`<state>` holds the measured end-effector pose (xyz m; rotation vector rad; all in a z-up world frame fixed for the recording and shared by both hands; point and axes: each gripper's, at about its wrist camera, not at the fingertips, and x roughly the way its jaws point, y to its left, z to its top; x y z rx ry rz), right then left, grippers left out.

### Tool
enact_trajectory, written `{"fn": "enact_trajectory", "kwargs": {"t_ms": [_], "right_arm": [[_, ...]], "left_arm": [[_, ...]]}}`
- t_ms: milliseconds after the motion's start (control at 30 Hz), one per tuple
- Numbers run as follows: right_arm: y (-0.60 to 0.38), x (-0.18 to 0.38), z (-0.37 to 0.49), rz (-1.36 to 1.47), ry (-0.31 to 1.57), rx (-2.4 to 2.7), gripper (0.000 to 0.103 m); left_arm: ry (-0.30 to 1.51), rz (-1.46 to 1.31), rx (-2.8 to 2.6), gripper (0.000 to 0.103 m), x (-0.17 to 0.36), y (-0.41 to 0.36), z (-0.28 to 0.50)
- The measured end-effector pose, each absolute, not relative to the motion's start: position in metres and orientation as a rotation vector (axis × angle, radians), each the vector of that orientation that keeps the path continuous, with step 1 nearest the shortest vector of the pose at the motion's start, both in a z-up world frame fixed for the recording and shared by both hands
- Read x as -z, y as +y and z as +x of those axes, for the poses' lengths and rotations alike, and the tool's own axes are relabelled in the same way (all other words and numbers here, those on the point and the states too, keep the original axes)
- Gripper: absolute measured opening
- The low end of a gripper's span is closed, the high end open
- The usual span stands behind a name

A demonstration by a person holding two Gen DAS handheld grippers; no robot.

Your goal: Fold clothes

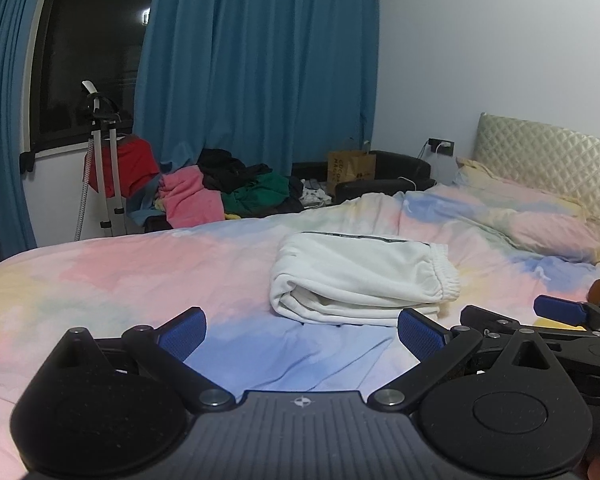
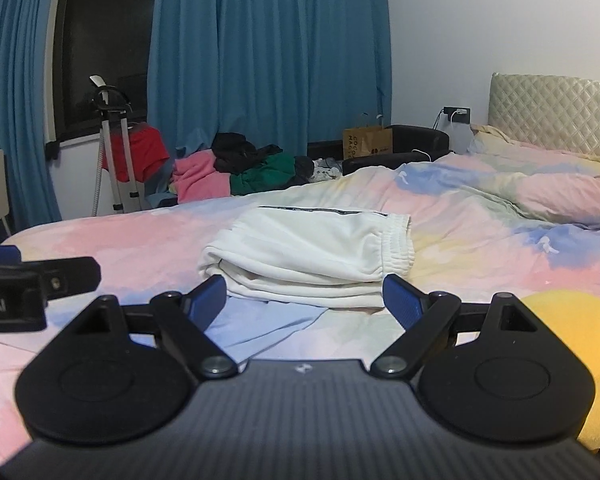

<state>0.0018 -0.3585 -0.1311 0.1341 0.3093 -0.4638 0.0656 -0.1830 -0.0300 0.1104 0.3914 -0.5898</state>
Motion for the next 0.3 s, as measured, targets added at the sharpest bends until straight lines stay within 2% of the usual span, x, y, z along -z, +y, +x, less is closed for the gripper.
{"fn": "enact_trajectory", "kwargs": {"t_ms": [300], "right_arm": [[-0.3627, 0.1307, -0.0005, 0.161, 0.311, 0.476, 0.087]], "left_arm": [[0.393, 0.12, 0.587, 0.103, 0.0302, -0.1817, 0.0618]]}}
